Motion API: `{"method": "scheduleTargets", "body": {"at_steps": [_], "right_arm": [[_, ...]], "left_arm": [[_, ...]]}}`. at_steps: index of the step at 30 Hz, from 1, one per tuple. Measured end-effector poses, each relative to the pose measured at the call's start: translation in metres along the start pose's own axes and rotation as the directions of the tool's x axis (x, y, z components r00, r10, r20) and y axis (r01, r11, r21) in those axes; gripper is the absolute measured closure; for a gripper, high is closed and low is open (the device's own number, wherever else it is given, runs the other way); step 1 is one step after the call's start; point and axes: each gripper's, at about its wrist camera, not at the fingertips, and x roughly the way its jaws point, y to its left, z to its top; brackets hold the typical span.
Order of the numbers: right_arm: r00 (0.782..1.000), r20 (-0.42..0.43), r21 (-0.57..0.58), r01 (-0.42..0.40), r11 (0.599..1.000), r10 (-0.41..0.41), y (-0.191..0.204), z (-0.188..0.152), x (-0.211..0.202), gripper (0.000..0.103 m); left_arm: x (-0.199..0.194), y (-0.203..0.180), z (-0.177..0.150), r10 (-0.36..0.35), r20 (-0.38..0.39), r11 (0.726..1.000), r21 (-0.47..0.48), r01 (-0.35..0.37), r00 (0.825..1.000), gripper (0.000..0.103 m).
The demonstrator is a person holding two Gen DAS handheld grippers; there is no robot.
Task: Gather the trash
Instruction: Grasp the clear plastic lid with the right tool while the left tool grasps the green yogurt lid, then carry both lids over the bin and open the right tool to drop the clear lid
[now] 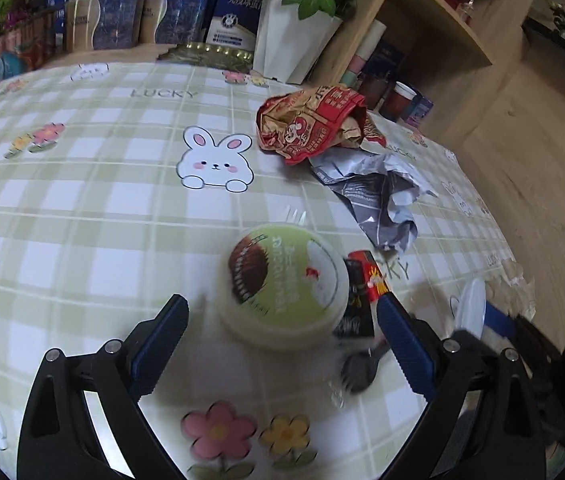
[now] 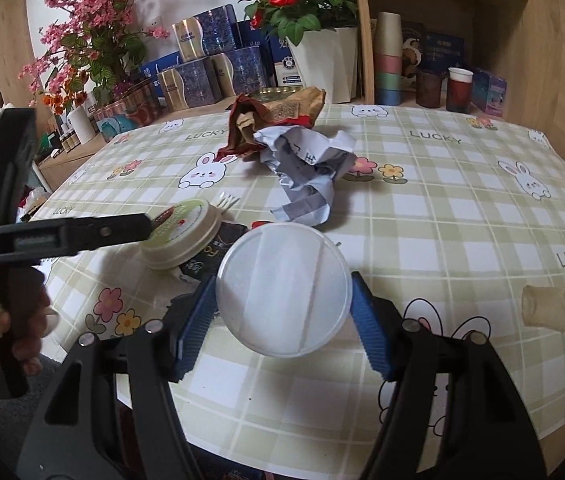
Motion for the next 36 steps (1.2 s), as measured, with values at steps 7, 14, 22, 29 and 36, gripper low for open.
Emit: {"method": "scheduleTargets", "body": {"at_steps": [7, 14, 22, 29, 36], "right_arm": [[1.000, -0.005, 0.008, -0.015, 1.000, 0.015, -0.004, -0.003, 0.005, 0.037], [1.000, -0.011, 0.013, -0.023, 1.000, 0.023, -0.004, -0.007, 0.007, 0.037], [1.000, 0.001, 0.009, -0.030, 1.000, 0.030, 0.000, -0.005, 0.000, 0.037], [0.999, 0.005, -0.027, -0.041, 0.999, 0.041, 0.011, -0.005, -0.010, 0.037], [0.998, -0.021, -0.059, -0.052, 0.997, 0.051, 0.026, -0.019, -0.026, 0.037]], "left_arm": [[0.025, -0.010, 0.005, 0.028, -0.023, 0.999, 0.032, -0.027, 0.999, 0.010], [0.035, -0.005, 0.012, 0.056, -0.028, 0.998, 0.011, -0.056, 0.998, 0.020], [0.008, -0.012, 0.006, 0.071, 0.005, 0.994, 0.085, -0.071, 0.997, 0.021], [-0.042, -0.002, -0.025, 0.042, 0.025, 0.999, 0.033, -0.043, 0.999, 0.021], [-0.090, 0.005, -0.057, 0.062, 0.055, 0.998, 0.025, -0.064, 0.997, 0.021]]}}
